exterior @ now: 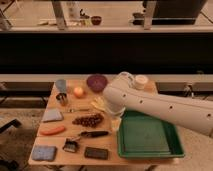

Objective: Place fork in red bowl

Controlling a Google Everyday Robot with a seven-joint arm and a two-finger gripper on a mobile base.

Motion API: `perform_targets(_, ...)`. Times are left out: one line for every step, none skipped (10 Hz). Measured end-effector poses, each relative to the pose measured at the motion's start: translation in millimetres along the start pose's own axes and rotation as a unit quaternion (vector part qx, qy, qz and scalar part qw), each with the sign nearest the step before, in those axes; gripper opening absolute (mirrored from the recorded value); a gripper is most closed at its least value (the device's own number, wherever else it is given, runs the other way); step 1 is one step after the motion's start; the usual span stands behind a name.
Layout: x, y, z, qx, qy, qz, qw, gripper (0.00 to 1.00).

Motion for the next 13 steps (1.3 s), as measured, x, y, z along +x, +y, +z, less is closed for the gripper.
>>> perform_targets(-8, -3, 5, -0.002, -0.007, -0.002, 1.0000, 0.80)
perform_targets(-14, -10, 7, -0.001, -0.011, -0.005, 0.9999, 0.80)
perform_targets(-19, -13, 9, -0.005, -0.016, -0.003, 0.9999, 0.80)
perform_targets(-23, -13, 11, -0.006, -0.018, -0.003, 0.9998, 0.80)
perform_targets(-34, -16, 14, -0.006, -0.022, -0.008, 0.9997, 0.80)
perform_targets(-45, -19, 16, -0.005, -0.026, -0.011, 0.9996, 0.80)
perform_targets(-62, -26, 22, -0.004, -0.035, -0.016, 0.9993, 0.80)
perform_targets(-65, -32, 25, -0.002, -0.040, -0.010, 0.9991, 0.80)
perform_targets(-67, -39, 30, -0.001, -0.049, -0.003, 0.9988, 0.80)
perform_targets(-67, -41, 32, -0.002, -0.050, -0.001, 0.9988, 0.80)
perform_targets(-71, -41, 34, -0.002, -0.051, 0.000, 0.9987, 0.80)
perform_targets(-75, -43, 37, -0.003, -0.054, 0.000, 0.9985, 0.80)
perform_targets(-89, -48, 44, -0.005, -0.060, 0.002, 0.9982, 0.80)
